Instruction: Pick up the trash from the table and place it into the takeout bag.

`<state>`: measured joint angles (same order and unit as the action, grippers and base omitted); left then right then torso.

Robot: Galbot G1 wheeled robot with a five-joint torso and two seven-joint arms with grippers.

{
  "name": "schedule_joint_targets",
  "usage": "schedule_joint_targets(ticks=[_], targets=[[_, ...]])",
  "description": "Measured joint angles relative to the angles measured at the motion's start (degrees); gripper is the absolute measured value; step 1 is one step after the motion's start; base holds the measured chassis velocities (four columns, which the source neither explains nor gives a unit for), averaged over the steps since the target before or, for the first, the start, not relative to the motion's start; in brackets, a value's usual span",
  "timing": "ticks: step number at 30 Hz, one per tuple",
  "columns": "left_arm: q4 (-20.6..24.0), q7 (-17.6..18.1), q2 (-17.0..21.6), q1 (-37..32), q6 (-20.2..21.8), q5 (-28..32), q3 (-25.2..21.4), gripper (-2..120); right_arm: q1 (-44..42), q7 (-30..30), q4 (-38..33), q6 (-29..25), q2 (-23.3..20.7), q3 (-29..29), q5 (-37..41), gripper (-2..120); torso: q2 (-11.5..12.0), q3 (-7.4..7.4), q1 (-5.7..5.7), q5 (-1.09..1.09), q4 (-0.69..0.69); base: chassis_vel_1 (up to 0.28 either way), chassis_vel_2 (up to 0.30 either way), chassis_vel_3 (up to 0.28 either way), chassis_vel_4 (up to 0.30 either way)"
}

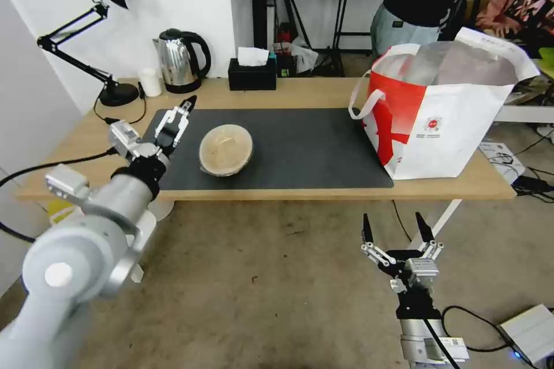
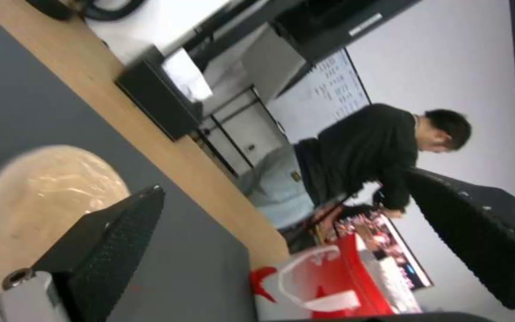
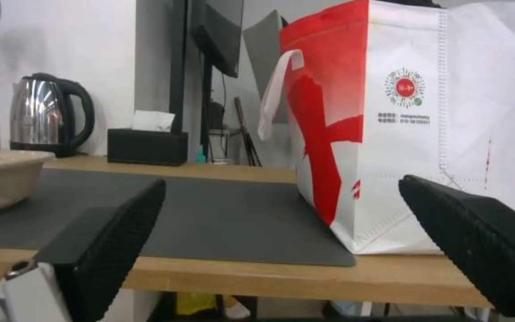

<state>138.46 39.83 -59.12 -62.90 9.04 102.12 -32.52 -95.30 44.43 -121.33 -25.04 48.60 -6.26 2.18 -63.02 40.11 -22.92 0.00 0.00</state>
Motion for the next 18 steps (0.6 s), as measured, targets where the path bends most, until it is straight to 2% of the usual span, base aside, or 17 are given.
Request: schedule_joint_targets(ticks=[8,11,12,16,18], targets=[[-0.27,1.00,0.39,1.19,0.68,1.91,-0.25,100,0.00,0.00,0.00,0.00,0.00,0.00,0.00,100,0.00,0.00,0.00,0.00,0.01,0.000,0.000,0.000,0.000],[-1.74,6.02,1.96,1.21,3.35,-0.12,-1.09,100,0.00,0.00,0.00,0.00,0.00,0.00,0.00,100,0.00,-0.01,0.00,0.00,0.00,0.000,0.000,0.000,0.000],[-1.74,6.02,1.96,1.21,3.35,-0.12,-1.09,100,0.00,0.00,0.00,0.00,0.00,0.00,0.00,100,0.00,-0.01,0.00,0.00,0.00,0.000,0.000,0.000,0.000],[-4.31,14.87,4.72,0.71,7.95,-5.02,-2.60,100,0.00,0.00,0.00,0.00,0.00,0.00,0.00,100,0.00,0.00,0.00,-0.02,0.01,0.000,0.000,0.000,0.000],[-4.58,15.71,5.10,0.66,8.19,-5.95,-2.88,100,0.00,0.00,0.00,0.00,0.00,0.00,0.00,100,0.00,0.00,0.00,-0.02,0.00,0.000,0.000,0.000,0.000]])
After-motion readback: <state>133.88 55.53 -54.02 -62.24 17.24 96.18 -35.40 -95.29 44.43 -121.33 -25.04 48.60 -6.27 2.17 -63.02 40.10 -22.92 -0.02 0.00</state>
